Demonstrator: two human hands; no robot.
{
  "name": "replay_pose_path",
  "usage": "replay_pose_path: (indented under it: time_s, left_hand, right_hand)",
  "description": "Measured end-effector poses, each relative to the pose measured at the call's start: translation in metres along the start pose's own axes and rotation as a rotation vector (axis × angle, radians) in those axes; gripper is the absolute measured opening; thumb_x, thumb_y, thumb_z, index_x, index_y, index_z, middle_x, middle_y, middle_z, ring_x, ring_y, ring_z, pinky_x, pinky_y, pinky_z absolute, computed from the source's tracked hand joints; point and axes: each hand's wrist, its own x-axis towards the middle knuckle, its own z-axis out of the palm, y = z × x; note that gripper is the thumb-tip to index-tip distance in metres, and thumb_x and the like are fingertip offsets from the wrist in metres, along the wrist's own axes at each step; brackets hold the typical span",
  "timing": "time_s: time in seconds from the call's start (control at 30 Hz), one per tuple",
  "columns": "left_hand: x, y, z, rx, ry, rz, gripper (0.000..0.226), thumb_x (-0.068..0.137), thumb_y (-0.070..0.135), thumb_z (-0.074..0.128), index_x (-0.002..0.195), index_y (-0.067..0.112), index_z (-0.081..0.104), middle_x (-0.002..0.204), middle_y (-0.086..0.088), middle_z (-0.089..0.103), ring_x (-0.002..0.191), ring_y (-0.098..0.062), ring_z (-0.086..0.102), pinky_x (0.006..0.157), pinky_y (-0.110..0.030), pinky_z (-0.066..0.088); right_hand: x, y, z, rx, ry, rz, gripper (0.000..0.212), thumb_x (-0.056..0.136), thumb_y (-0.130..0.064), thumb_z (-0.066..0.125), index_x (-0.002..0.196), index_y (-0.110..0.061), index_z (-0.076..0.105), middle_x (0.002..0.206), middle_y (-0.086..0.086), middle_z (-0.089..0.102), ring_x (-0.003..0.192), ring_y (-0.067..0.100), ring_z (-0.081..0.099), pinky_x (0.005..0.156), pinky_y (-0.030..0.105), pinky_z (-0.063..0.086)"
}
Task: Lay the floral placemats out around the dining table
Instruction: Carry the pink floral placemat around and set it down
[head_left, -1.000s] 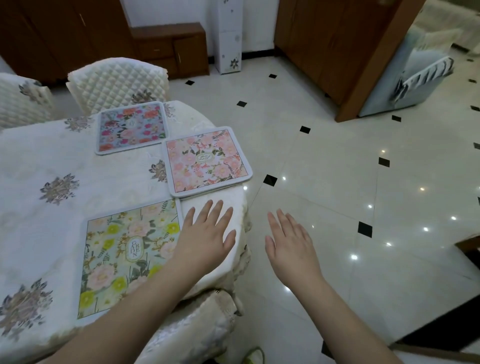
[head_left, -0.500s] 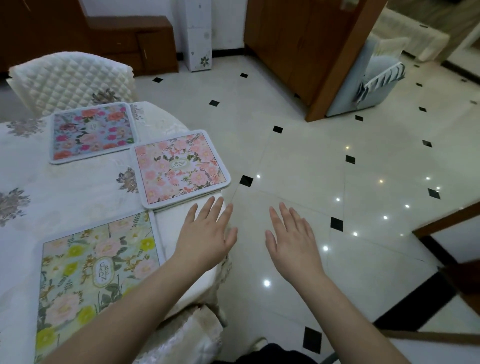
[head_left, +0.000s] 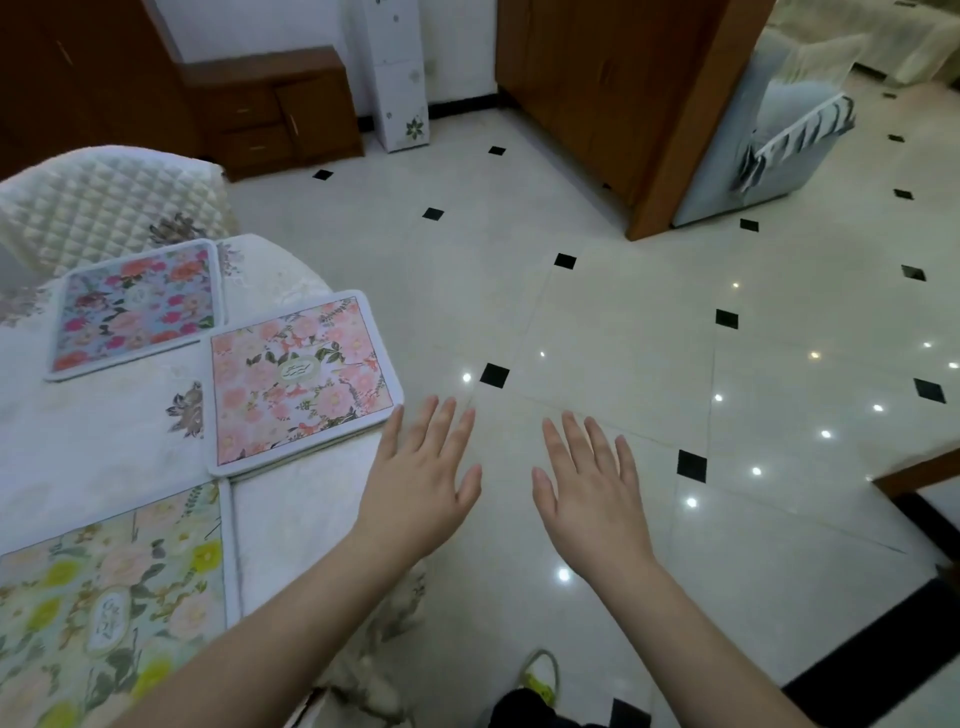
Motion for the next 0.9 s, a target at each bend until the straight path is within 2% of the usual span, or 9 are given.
replay_pose_path:
  time_s: [0.13, 0.33, 0.5, 0.9]
  left_hand:
    - [0.028, 0.027, -0.004, 0.008, 0.041, -0.035, 0.063, 0.094, 0.046, 0.031, 0.143, 0.011, 0.050, 0.146, -0.011, 0.050, 0.139, -0.030, 0.042, 0.114, -0.049, 0.017]
    - [0.061, 0.031, -0.006, 0.034, 0.039, -0.108, 0.064, 0.095, 0.046, 0.027, 0.145, 0.012, 0.047, 0.149, -0.010, 0.047, 0.141, -0.028, 0.040, 0.115, -0.047, 0.015]
    - [0.091, 0.012, 0.000, 0.033, 0.036, -0.189, 0.063, 0.095, 0.045, 0.028, 0.146, 0.013, 0.045, 0.150, -0.008, 0.047, 0.141, -0.025, 0.039, 0.117, -0.045, 0.011]
    - [0.188, -0.062, 0.011, -0.029, 0.097, -0.320, 0.062, 0.094, 0.045, 0.030, 0.142, 0.012, 0.051, 0.146, -0.011, 0.050, 0.137, -0.032, 0.044, 0.112, -0.045, 0.017]
  right_hand:
    - [0.026, 0.030, -0.008, 0.017, 0.023, -0.047, 0.059, 0.099, -0.044, 0.023, 0.147, -0.017, 0.042, 0.152, 0.005, 0.042, 0.142, 0.026, 0.035, 0.114, 0.047, 0.012]
    - [0.069, 0.048, -0.012, 0.025, 0.060, -0.102, 0.058, 0.099, -0.042, 0.024, 0.149, -0.016, 0.038, 0.152, 0.005, 0.043, 0.143, 0.026, 0.034, 0.115, 0.047, 0.012]
    - [0.113, 0.042, -0.006, 0.031, 0.052, -0.158, 0.059, 0.099, -0.042, 0.023, 0.150, -0.015, 0.035, 0.152, 0.005, 0.041, 0.144, 0.026, 0.033, 0.115, 0.047, 0.011]
    - [0.244, 0.009, -0.004, -0.048, 0.066, -0.275, 0.058, 0.097, -0.040, 0.028, 0.147, -0.014, 0.041, 0.151, 0.007, 0.043, 0.141, 0.028, 0.037, 0.115, 0.048, 0.014]
